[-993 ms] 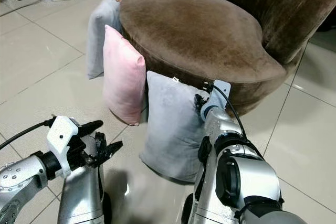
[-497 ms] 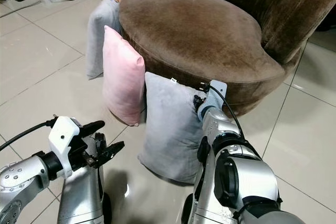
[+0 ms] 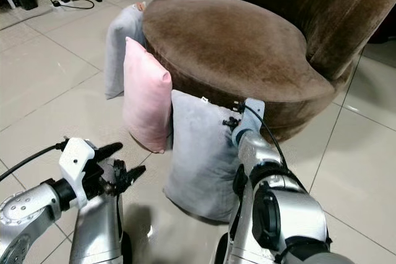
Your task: Move the pillow to the sofa from floor
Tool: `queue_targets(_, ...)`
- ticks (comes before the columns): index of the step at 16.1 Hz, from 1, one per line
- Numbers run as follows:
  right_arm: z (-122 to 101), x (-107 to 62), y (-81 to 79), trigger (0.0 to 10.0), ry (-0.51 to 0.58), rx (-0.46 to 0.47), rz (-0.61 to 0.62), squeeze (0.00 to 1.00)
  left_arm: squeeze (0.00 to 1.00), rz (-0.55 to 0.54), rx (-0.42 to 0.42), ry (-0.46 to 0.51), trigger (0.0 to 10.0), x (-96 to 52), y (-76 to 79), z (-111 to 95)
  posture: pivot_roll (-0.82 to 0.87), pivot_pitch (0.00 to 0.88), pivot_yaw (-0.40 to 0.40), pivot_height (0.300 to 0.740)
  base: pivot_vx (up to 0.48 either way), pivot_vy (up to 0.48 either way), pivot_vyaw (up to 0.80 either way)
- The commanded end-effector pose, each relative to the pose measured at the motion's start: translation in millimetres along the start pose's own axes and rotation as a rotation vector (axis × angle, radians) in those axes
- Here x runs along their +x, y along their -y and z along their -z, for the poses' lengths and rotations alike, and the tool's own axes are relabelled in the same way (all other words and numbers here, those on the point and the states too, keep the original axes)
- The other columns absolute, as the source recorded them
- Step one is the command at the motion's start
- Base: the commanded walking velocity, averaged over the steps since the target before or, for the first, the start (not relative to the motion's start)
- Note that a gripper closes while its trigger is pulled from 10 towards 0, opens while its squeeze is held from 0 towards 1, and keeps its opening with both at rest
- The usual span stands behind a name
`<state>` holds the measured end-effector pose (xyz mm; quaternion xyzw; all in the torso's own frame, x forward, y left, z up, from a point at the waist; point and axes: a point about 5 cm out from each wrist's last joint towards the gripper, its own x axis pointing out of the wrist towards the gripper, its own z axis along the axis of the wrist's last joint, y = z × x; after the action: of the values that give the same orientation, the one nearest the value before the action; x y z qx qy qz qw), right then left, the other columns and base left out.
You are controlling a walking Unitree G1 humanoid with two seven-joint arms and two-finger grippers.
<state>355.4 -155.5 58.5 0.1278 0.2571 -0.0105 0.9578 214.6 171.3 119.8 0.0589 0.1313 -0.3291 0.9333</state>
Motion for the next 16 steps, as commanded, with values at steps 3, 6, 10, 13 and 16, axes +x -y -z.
queue_targets(3,24,-3.5,0.5,0.0,-0.031,0.021,-0.045,0.0,0.0,-0.088,0.0,0.034,10.0,2.3,-10.8,0,0.0,0.0,-0.009,0.37,0.0,0.0,0.0)
queue_targets(6,28,-16.2,3.1,0.0,0.076,0.065,-0.067,0.0,0.0,-0.193,0.003,0.073,10.0,6.7,-21.6,-4,-0.03,0.0,0.008,0.37,0.0,0.0,0.0)
queue_targets(10,-4,-75.5,-17.8,0.0,0.404,0.101,-0.182,0.0,0.0,-0.287,0.009,0.113,10.0,13.4,-33.9,-11,-0.07,0.0,0.03,0.37,0.0,0.0,0.0)
queue_targets(13,-8,-85.9,-18.4,10.0,0.437,0.026,-0.167,0.0,0.0,-0.301,0.031,0.134,10.0,19.7,-36.4,-18,-0.07,0.0,0.037,0.37,0.0,0.0,0.0)
queue_targets(16,-21,-95.1,-19.3,10.0,0.449,0.077,-0.141,0.0,0.0,-0.338,0.084,0.142,10.0,21.6,-41.3,-25,-0.04,0.0,0.015,0.394,0.0,0.0,0.0)
